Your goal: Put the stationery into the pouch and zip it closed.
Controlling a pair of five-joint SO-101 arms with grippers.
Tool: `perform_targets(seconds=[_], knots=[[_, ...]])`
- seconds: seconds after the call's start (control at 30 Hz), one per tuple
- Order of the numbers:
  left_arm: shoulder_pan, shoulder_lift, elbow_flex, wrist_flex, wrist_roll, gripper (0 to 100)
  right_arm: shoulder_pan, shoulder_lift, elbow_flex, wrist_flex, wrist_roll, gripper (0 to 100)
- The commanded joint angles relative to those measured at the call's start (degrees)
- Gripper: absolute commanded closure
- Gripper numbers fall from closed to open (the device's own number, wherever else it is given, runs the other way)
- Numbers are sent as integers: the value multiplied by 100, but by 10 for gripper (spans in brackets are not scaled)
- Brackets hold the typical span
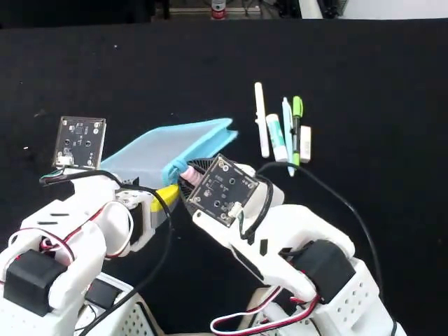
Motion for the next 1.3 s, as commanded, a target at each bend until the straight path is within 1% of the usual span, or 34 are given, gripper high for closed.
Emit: perform_targets(seconds=[0.0,0.13,0.23,0.6,0.67,0.83,0.87,0.93,1.17,1.27], knots=[[-277,-9,286,-334,26,755,-53,-92,-40,-123,-53,988],[-857,-18,804,-826,26,755,-62,-92,-40,-123,-53,988],[-1077,-18,892,-985,26,755,-62,-92,-40,-123,-53,988],[-1095,-26,699,-985,70,755,-44,-84,119,-167,-18,988],[-1095,-26,708,-967,53,784,-44,-84,119,-167,-18,988],[-1077,-26,655,-967,70,964,-44,-84,127,-167,-9,988],[-1077,-26,655,-967,70,975,-44,-84,127,-167,-9,988],[-1077,-26,664,-967,70,962,-44,-84,127,-167,-9,988],[-1121,-26,646,-958,70,970,-35,-92,110,-176,-9,988],[-1481,-26,505,-958,70,970,35,-92,92,-167,-9,988]])
